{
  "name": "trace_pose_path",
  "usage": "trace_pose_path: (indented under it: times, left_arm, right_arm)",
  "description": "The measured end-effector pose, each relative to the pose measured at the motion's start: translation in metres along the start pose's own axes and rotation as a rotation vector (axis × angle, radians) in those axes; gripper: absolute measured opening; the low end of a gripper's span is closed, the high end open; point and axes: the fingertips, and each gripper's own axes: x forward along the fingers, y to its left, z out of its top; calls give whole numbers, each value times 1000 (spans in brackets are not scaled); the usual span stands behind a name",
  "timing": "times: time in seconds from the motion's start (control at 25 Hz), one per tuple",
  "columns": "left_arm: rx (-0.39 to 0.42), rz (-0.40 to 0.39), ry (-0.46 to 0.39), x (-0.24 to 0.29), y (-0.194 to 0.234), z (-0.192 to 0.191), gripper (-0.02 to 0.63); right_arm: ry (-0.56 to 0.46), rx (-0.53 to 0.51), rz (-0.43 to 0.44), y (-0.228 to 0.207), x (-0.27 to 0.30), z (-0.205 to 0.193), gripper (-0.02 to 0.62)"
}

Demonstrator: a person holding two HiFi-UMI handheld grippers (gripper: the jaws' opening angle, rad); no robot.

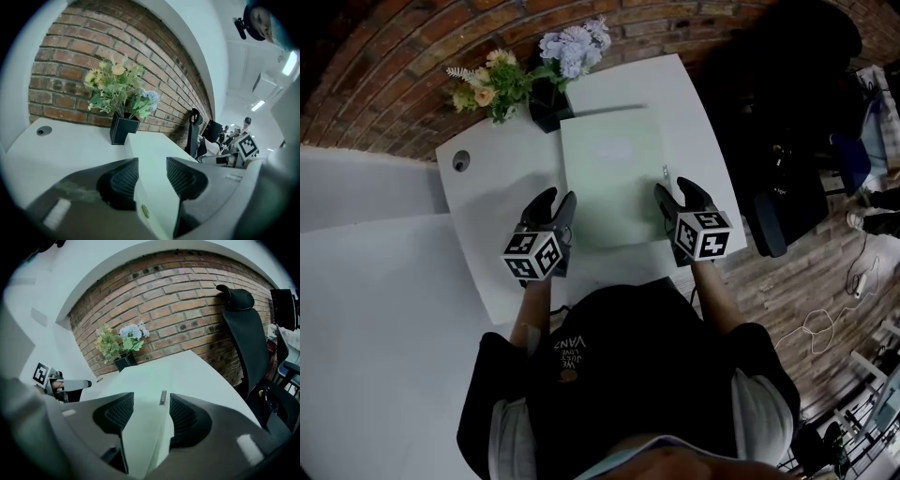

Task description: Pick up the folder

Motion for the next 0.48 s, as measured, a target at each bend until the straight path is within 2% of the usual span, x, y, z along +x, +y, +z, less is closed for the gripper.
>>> trace_pose_path:
  times: [0.2,0.48]
  left_arm:
    - [-57,15,25,12,4,-9,254]
    - [-114,14,90,25,10,-25,301]
  right_arm:
    - [40,33,10,-6,12,-7,295]
    - [86,113,50,-9,25,-16,334]
